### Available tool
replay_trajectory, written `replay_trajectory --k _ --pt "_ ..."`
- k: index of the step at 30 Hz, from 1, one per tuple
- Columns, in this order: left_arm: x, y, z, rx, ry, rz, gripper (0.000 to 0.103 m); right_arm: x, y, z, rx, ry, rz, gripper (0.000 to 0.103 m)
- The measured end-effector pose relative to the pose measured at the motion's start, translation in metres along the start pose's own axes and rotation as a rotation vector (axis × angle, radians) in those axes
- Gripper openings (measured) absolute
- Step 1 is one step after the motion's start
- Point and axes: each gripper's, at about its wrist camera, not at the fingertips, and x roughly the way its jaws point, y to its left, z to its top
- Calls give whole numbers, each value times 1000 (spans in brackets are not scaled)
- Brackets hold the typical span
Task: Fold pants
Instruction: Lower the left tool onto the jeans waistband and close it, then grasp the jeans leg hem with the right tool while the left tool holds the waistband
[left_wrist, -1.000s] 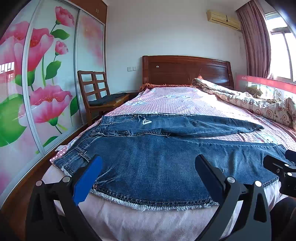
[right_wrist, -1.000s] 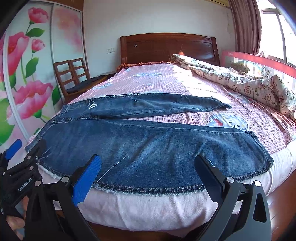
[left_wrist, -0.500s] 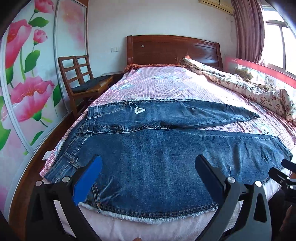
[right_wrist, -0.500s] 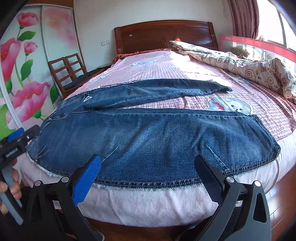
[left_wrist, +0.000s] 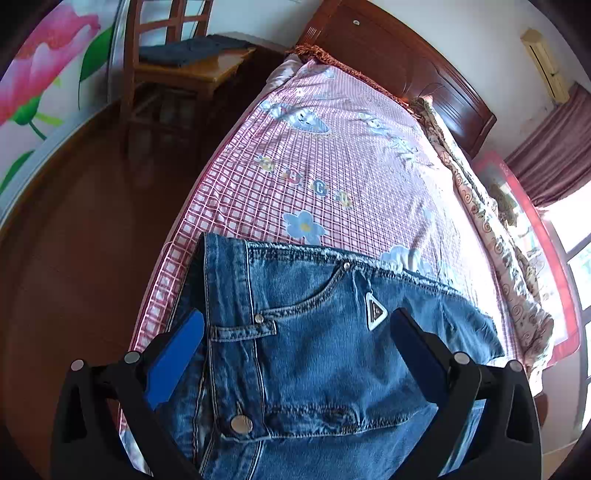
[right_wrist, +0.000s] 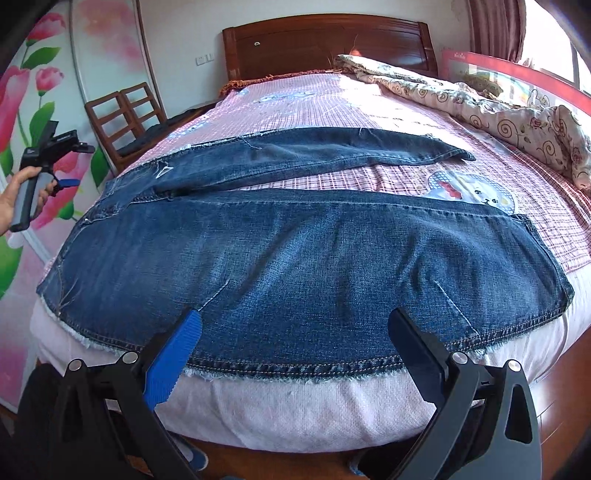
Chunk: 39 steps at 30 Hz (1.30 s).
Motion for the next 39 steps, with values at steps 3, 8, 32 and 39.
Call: replay_trajectory --k 3,8,32,39 --pt "28 24 28 -36 10 -38 98 6 13 3 -36 30 15 100" --pt "73 40 48 33 95 -5 75 10 36 19 -80 46 49 100" --pt "57 27 34 62 -45 61 11 14 -10 78 -15 5 23 100" --pt "35 15 27 46 -94 82 11 61 -169 190 275 137 36 100"
